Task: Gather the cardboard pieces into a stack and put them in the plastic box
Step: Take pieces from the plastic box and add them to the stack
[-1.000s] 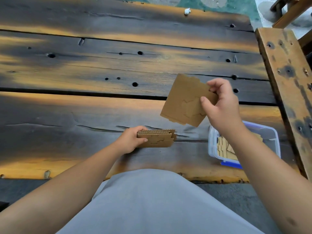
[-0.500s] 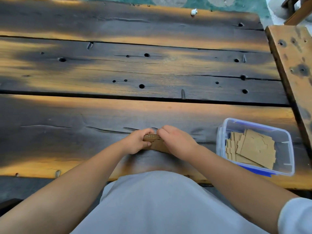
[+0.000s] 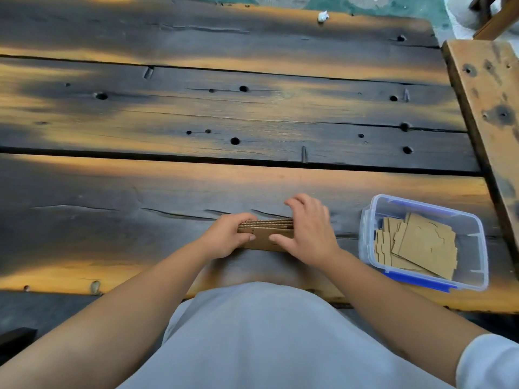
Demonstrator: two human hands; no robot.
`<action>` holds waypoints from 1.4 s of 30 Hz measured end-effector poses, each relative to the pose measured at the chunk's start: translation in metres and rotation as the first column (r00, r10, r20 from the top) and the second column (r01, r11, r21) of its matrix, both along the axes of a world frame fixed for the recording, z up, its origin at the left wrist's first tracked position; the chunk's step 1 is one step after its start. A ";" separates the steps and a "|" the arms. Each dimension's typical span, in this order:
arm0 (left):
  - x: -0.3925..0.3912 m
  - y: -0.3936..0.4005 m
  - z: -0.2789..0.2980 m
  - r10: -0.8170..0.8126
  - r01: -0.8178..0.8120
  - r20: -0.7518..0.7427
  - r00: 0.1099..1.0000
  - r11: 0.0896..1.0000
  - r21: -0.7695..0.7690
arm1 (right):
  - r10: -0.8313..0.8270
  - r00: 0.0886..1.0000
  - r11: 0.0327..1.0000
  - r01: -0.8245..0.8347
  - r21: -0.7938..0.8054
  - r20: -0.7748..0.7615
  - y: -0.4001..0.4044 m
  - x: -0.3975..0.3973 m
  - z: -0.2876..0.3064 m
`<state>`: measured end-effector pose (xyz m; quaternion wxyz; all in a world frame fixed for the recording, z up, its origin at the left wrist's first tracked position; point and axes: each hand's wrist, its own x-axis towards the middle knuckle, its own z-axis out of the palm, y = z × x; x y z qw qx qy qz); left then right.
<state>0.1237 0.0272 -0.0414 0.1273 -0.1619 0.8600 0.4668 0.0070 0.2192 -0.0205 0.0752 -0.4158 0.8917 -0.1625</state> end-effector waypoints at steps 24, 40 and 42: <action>-0.011 -0.015 0.024 -0.226 0.175 0.277 0.934 0.964 0.199 | -0.157 0.902 0.986 0.169 0.006 0.401 0.050 0.003 -0.019; 0.004 0.011 0.006 0.122 -0.147 0.189 0.974 0.981 0.127 | -0.191 0.920 0.982 0.178 0.071 0.342 0.026 0.015 -0.037; 0.007 0.016 0.000 0.155 -0.174 0.191 0.969 0.981 0.086 | -0.192 0.887 0.981 0.160 0.112 0.419 0.022 0.018 -0.037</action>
